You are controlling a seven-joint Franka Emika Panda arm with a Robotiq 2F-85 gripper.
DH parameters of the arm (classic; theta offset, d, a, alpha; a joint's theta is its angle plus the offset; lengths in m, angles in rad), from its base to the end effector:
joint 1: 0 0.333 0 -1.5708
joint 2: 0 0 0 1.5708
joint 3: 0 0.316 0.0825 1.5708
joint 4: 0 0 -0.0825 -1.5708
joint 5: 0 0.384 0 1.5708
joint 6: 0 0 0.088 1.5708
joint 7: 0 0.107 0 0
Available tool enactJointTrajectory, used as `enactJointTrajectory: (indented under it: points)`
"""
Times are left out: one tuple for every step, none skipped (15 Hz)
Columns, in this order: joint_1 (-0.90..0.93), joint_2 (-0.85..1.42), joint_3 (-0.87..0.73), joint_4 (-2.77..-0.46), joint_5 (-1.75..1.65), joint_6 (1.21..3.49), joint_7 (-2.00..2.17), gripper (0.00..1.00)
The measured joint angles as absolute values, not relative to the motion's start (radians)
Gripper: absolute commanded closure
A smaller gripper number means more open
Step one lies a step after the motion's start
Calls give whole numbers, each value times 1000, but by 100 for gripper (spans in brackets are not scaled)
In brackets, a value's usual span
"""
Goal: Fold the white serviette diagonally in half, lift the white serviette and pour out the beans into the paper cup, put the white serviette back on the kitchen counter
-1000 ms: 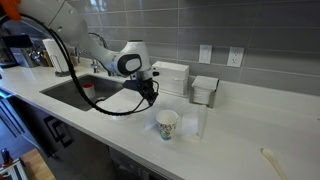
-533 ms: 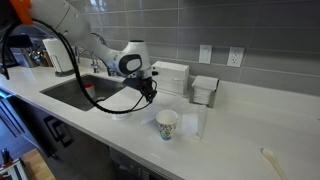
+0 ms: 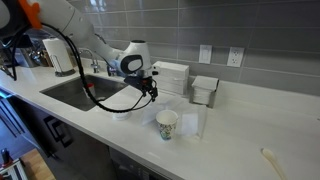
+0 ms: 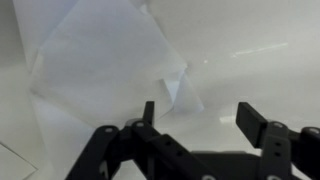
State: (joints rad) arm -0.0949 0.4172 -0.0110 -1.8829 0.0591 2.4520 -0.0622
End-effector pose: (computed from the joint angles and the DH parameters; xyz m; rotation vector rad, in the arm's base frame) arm 0.6444 -0.0680 0.3017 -3.1058 0.1323 -0.2406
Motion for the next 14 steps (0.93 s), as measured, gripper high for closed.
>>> enactJointTrajectory:
  points:
    - [-93, 422, -11, -1878, 59, 2452, -56, 17]
    - [-90, 427, -11, -1873, 59, 2452, -46, 21]
    - [-88, 433, -11, -1867, 59, 2452, -36, 30]
    - [-85, 440, -12, -1862, 58, 2452, -22, 29]
    - [-80, 448, -14, -1856, 56, 2451, -2, 31]
    - [-74, 455, -19, -1852, 53, 2450, 20, 36]
    - [-68, 462, -26, -1848, 50, 2449, 42, 32]
    - [-62, 469, -31, -1844, 48, 2447, 62, 32]
    - [-57, 475, -36, -1840, 48, 2447, 79, 31]
    - [-51, 482, -42, -1836, 47, 2446, 98, 30]
    - [-47, 487, -48, -1831, 47, 2446, 115, 30]
    - [-43, 491, -53, -1827, 47, 2446, 131, 30]
    - [-40, 493, -57, -1822, 47, 2444, 145, 30]
    - [-39, 496, -59, -1818, 47, 2442, 158, 32]
